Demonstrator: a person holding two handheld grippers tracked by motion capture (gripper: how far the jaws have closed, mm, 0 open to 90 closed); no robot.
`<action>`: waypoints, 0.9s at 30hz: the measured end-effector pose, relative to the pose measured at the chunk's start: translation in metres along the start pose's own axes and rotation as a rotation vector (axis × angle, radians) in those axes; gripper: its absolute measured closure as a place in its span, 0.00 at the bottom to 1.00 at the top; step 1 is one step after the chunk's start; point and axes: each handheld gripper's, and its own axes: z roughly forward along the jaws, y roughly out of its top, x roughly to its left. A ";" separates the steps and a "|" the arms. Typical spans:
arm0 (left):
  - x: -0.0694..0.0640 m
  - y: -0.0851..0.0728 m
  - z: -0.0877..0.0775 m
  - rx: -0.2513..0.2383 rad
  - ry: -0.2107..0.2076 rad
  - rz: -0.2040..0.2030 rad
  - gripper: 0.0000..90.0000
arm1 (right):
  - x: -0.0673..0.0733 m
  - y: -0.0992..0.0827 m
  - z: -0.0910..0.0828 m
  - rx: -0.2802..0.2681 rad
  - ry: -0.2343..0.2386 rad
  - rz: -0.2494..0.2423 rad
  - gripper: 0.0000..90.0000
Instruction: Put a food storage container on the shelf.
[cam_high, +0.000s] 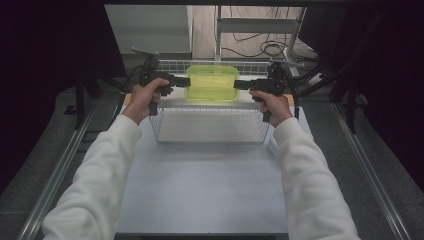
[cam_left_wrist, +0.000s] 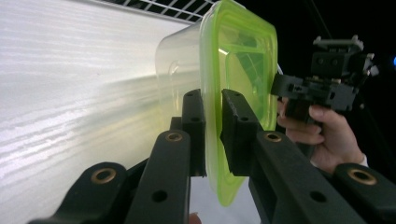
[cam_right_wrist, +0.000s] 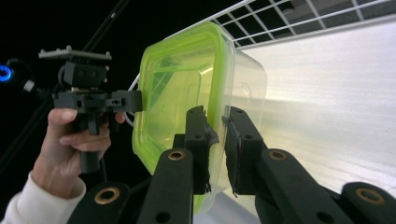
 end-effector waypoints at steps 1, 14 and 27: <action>0.001 0.001 0.001 -0.001 0.002 -0.011 0.88 | -0.001 0.001 0.001 -0.001 -0.004 0.020 0.88; 0.014 0.006 0.011 -0.020 -0.002 -0.092 0.83 | -0.015 0.002 0.010 -0.044 -0.004 0.190 0.84; 0.001 0.001 0.009 -0.084 0.050 0.016 0.42 | -0.004 -0.003 0.009 -0.123 -0.060 0.132 0.49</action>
